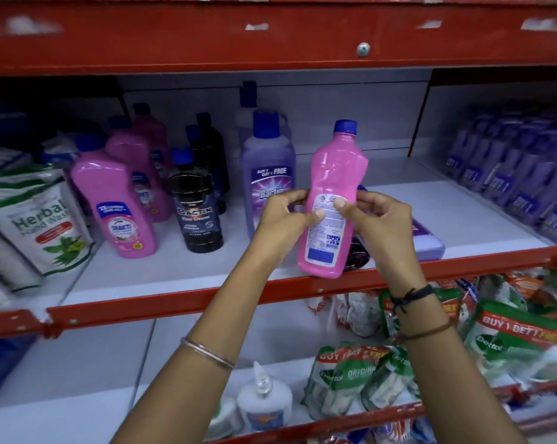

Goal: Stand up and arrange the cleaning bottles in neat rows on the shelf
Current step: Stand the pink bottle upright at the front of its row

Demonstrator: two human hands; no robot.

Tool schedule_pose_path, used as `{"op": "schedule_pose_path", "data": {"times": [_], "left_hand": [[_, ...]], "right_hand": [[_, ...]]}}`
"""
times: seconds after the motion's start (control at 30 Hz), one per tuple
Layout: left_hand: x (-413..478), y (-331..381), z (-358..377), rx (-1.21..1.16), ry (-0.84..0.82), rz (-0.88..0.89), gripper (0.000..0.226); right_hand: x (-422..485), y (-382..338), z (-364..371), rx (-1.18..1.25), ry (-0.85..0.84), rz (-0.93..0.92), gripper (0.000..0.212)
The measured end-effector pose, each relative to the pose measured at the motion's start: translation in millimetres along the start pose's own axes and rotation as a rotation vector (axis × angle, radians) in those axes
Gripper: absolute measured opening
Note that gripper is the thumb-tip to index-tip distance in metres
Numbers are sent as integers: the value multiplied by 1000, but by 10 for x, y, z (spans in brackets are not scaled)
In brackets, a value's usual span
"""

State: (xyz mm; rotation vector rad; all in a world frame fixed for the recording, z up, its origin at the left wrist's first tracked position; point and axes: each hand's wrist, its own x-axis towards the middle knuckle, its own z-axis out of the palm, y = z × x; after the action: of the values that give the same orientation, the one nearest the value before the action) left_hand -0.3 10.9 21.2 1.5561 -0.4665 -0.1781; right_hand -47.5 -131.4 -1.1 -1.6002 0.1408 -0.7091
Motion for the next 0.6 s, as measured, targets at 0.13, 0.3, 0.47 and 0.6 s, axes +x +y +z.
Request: {"op": "schedule_pose_path", "data": {"times": [0.13, 0.3, 0.47, 0.6], "left_hand": [[-279, 59, -477, 47, 122, 102, 39], [-556, 105, -1231, 65, 272, 136, 46], [-793, 47, -1943, 92, 395, 142, 45], [-884, -128, -2339, 101, 497, 149, 45]], "right_hand": [[-214, -166, 446, -21, -72, -90, 39], [-410, -247, 1246, 19, -163, -125, 42], [-616, -253, 2037, 72, -273, -121, 43], [-701, -192, 2482, 77, -364, -116, 43]]}}
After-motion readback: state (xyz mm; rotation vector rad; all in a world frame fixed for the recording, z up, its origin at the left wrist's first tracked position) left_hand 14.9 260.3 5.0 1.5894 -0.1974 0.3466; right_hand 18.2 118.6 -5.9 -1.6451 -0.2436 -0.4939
